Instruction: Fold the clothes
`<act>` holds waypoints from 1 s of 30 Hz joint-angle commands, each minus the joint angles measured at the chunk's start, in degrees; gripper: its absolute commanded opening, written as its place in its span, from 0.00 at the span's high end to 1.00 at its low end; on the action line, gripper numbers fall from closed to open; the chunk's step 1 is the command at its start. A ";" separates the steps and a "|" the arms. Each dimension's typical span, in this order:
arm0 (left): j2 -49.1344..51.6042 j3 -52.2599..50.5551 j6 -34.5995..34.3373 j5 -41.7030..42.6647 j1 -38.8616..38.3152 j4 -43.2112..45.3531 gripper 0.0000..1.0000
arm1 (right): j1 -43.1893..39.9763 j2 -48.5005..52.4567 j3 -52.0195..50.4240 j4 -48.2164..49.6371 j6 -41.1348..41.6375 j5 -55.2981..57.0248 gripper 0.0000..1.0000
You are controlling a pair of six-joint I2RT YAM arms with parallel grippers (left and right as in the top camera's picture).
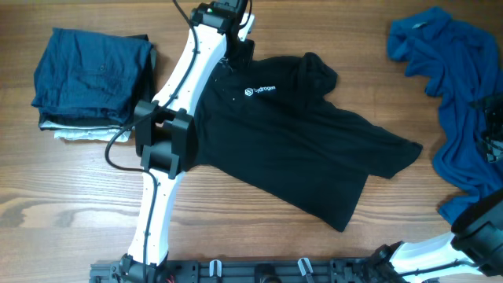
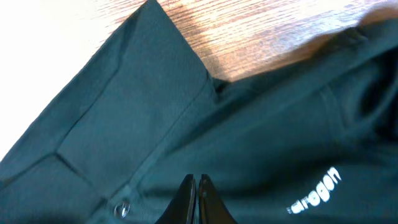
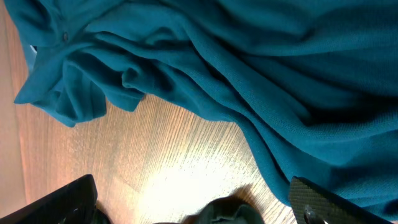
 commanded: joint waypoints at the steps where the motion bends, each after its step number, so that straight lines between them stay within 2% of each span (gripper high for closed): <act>1: 3.23 0.33 1.33 -0.07 0.28 2.12 0.96 | 0.13 -1.07 0.55 0.17 -0.57 -0.68 0.01; 13: 9.05 0.33 1.29 2.23 0.35 3.67 0.96 | 0.13 -1.07 0.55 0.20 -0.57 -0.70 0.01; 16: 10.62 0.33 0.74 -1.11 1.05 5.51 0.96 | 0.13 -1.07 0.55 0.17 -0.57 -0.70 0.00; 20: 10.95 0.33 -7.56 -8.70 4.37 7.80 0.96 | 0.13 -1.07 0.55 0.20 -0.55 -0.70 0.01; 25: 10.95 0.33 -17.27 -9.75 11.80 9.25 0.96 | 0.13 -1.07 0.55 0.17 -0.55 -0.68 0.01; 30: 10.93 0.35 -17.29 -4.96 17.05 12.59 0.96 | 0.13 -1.07 0.55 0.20 -0.57 -0.70 0.01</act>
